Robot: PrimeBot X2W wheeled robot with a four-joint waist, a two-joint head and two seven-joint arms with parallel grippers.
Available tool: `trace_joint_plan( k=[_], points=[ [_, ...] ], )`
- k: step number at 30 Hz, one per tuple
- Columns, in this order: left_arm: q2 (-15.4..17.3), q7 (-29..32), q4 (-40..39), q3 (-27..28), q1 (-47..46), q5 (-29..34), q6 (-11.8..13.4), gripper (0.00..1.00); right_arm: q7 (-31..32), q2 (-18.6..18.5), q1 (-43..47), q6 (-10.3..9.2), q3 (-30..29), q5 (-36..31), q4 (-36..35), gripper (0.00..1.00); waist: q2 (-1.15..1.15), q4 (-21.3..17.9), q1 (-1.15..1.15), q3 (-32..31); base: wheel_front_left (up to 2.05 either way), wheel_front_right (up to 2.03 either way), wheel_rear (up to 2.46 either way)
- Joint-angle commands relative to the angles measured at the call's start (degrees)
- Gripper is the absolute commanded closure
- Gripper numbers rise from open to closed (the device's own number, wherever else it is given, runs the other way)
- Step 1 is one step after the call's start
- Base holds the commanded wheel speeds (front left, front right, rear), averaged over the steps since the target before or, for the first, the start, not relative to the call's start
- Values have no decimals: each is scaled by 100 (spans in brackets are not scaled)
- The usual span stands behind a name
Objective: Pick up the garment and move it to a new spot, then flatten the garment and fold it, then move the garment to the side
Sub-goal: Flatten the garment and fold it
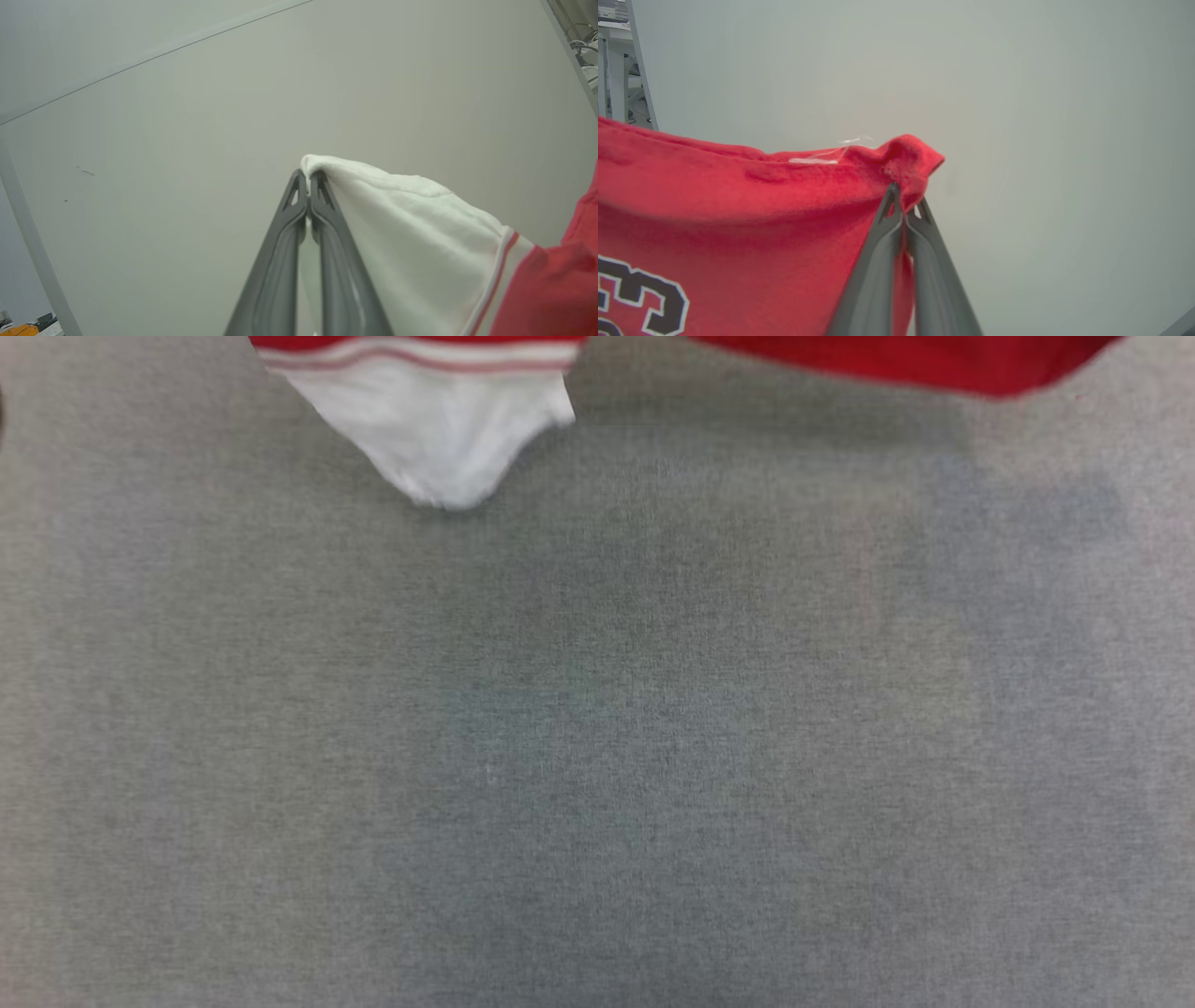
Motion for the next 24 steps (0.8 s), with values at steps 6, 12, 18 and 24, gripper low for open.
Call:
trace_joint_plan(
  k=[6,12,18,24],
  points=[
    [-128,45,143,13,-893,132,17,100,-375,215,-1209,-4,160,-307,872,100,0,-150,-1,814,0,0,0],
    [-173,118,219,46,-1393,129,59,100,-666,435,-1961,-4,299,-390,1550,100,0,-117,-1,1132,0,0,0],
    [-129,-94,553,-66,-1123,87,31,100,-970,604,-1967,-4,608,-314,2067,100,0,-123,-1,1323,0,0,0],
    [-33,-379,856,-120,-557,-169,-10,100,-1295,729,-1433,-4,1028,1,2392,100,0,-160,-1,1282,0,0,0]
  ],
)
